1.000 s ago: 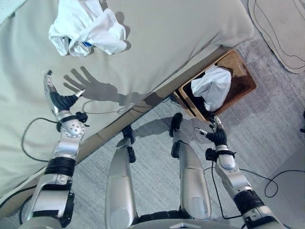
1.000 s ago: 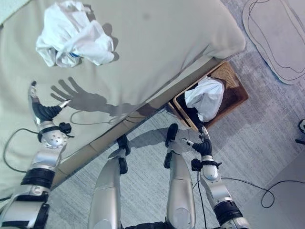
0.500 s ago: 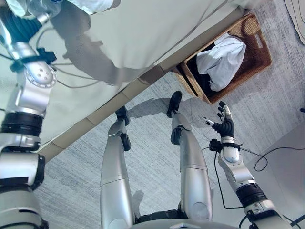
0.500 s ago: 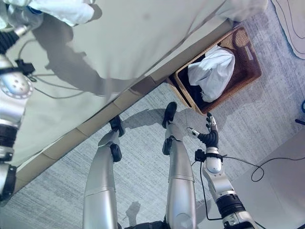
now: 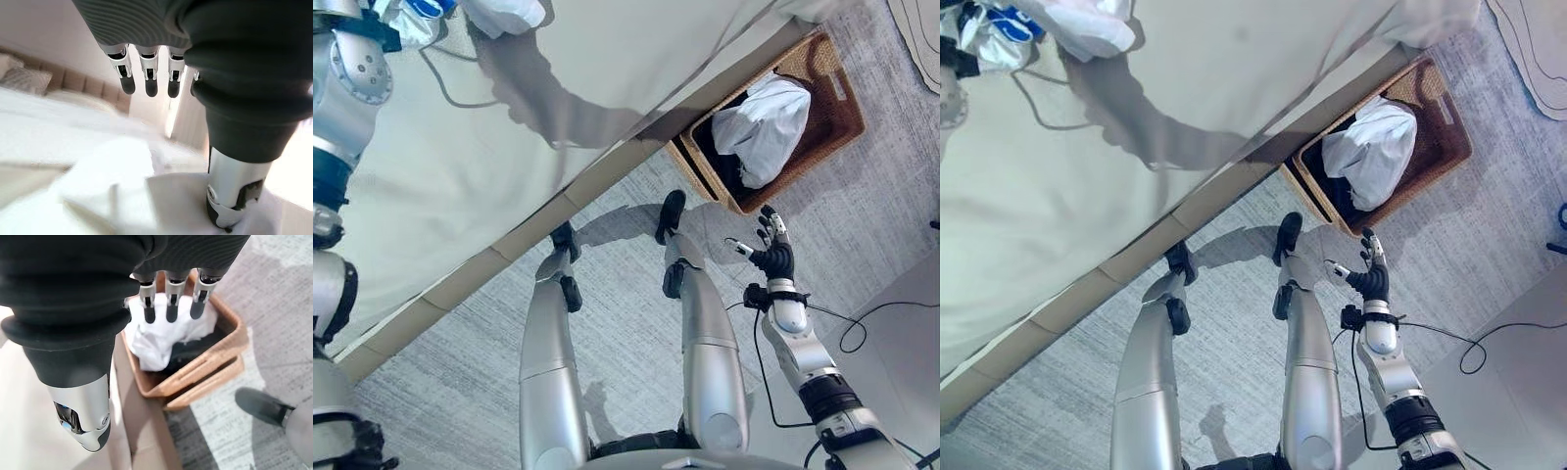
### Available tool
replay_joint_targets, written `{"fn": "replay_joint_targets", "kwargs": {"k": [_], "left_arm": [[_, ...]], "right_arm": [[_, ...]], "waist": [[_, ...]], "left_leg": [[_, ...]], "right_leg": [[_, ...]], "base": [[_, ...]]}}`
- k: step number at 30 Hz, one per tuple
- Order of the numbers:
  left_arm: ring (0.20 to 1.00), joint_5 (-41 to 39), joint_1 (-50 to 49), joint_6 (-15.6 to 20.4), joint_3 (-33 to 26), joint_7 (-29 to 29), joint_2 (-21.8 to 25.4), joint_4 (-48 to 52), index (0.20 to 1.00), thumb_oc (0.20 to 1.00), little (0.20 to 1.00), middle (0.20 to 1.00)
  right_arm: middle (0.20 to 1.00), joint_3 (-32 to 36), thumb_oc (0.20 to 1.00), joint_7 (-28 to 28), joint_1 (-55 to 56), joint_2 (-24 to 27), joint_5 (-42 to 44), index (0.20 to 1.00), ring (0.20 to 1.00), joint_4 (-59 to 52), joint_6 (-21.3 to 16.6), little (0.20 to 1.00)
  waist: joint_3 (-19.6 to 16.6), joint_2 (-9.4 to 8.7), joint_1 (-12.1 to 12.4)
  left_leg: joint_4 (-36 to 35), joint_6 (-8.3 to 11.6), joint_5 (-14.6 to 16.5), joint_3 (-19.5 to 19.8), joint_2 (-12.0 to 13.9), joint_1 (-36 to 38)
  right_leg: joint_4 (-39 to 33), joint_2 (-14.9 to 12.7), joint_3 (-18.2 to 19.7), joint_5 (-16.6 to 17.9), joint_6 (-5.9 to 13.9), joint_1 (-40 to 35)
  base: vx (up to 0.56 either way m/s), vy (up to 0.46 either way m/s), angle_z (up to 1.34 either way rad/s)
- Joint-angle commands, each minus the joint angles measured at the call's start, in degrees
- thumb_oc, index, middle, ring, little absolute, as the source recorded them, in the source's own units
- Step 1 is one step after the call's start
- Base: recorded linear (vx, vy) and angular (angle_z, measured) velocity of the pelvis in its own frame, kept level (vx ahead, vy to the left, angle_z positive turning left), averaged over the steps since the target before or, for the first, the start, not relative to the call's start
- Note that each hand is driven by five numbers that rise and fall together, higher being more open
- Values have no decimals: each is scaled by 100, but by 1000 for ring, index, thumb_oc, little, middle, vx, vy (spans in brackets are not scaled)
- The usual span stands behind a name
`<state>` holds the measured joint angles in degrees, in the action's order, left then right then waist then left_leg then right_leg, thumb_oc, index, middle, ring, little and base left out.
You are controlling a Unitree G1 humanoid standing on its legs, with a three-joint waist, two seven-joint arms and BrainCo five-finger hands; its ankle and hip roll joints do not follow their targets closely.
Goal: Pick up clothes into the bucket
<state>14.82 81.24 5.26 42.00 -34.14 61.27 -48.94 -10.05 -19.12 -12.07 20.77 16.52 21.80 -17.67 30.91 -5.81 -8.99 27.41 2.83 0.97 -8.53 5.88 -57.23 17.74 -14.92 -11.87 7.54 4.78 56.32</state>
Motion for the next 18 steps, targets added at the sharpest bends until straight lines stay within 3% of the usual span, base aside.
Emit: {"fn": "replay_joint_targets", "kwargs": {"k": [1, 18], "left_arm": [[1000, -227, 351, 8, -232, 279, 232, -177, 1000, 1000, 1000, 1000], [1000, -471, 758, -31, 55, 651, 592, -457, 1000, 1000, 1000, 1000]], "right_arm": [[1000, 201, 1000, 84, 251, 289, 253, 1000, 1000, -181, -254, 1000], [1000, 684, 1000, 319, 689, 425, 608, 1000, 1000, -1063, -393, 1000]], "waist": [[-113, 105, -15], [-116, -38, -96]], "left_leg": [[-114, 198, 123, 272, 107, -87], [267, 178, 208, 410, 106, -1083]], "right_leg": [[-204, -652, 326, 406, 969, -157], [-164, -619, 265, 452, 1000, 615]], "base": [[13, 6, -8], [9, 9, 0]]}}
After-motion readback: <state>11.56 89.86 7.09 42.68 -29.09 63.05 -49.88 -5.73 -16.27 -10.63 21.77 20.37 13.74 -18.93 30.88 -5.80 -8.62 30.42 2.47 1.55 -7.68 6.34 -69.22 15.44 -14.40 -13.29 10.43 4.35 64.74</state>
